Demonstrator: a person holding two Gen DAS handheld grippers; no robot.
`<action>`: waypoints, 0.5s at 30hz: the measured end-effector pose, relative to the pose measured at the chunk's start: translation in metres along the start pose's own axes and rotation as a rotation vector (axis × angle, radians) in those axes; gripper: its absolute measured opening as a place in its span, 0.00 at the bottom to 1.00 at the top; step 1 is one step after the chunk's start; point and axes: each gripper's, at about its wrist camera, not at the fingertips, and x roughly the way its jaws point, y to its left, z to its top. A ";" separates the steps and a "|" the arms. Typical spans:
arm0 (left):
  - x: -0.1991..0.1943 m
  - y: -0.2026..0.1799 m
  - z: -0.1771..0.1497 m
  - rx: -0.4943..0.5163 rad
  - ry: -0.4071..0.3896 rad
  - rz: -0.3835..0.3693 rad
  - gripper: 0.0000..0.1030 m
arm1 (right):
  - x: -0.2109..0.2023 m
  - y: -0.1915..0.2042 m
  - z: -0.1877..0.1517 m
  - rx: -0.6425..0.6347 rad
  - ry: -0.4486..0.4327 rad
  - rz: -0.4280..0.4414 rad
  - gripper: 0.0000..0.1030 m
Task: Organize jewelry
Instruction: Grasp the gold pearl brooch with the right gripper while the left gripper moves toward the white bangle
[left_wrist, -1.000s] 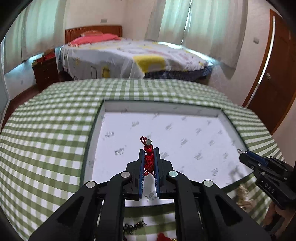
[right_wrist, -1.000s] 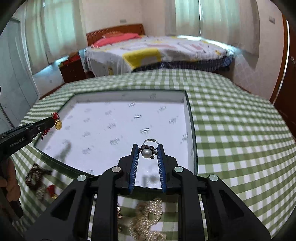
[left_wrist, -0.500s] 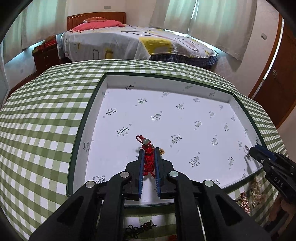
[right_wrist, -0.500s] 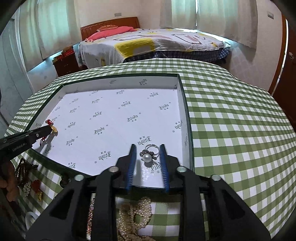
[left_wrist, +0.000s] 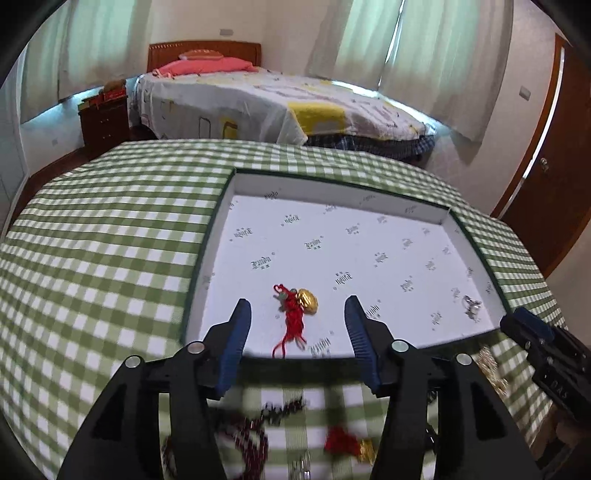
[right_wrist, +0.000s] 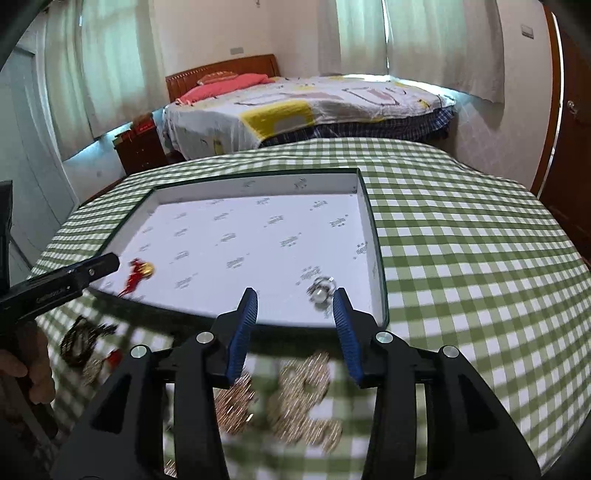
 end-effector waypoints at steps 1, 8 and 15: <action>-0.007 -0.001 -0.003 0.002 -0.013 0.002 0.52 | -0.007 0.003 -0.005 0.000 -0.007 0.002 0.46; -0.053 -0.009 -0.039 0.035 -0.077 0.028 0.53 | -0.047 0.022 -0.048 -0.026 0.003 0.049 0.46; -0.081 -0.005 -0.075 0.037 -0.060 0.054 0.54 | -0.054 0.040 -0.079 -0.046 0.053 0.093 0.46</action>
